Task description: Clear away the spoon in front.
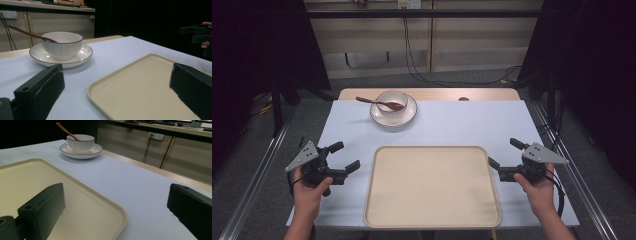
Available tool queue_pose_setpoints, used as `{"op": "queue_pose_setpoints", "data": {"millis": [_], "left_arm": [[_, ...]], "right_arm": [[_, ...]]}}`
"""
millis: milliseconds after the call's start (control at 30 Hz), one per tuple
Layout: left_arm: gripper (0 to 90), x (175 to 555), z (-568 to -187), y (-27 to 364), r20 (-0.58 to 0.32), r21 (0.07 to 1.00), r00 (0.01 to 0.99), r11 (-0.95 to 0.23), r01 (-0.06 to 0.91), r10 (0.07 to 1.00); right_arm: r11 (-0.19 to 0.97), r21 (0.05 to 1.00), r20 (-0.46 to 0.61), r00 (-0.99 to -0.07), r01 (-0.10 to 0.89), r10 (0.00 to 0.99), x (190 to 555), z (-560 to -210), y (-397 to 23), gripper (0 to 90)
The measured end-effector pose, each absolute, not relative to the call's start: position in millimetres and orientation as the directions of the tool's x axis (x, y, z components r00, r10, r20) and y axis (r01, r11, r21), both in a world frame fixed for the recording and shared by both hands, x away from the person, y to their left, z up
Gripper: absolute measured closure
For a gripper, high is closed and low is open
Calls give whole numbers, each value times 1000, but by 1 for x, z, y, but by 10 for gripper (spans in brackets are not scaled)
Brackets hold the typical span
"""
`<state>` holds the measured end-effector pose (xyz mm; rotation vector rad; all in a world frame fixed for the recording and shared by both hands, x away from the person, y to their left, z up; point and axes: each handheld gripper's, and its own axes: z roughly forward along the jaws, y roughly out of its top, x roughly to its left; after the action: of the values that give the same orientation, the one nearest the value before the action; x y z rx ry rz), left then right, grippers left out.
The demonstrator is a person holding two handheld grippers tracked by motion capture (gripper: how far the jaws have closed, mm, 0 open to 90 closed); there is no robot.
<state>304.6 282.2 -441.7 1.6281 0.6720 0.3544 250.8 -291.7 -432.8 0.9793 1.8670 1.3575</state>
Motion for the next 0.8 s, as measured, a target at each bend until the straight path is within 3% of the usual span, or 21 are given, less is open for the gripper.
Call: {"op": "queue_pose_setpoints", "data": {"millis": [400,500,800], "left_arm": [[0,308,-440,280,-180,966,739,-25,257,650],[0,308,-438,279,-142,968,741,-66,244,656],[0,315,-438,276,-146,964,730,-69,256,667]], "right_arm": [[241,947,-87,-553,212,829,252,-438,-286,13],[240,949,-92,-552,203,829,252,-437,-284,15],[238,949,-86,-553,208,829,254,-439,-284,14]]}}
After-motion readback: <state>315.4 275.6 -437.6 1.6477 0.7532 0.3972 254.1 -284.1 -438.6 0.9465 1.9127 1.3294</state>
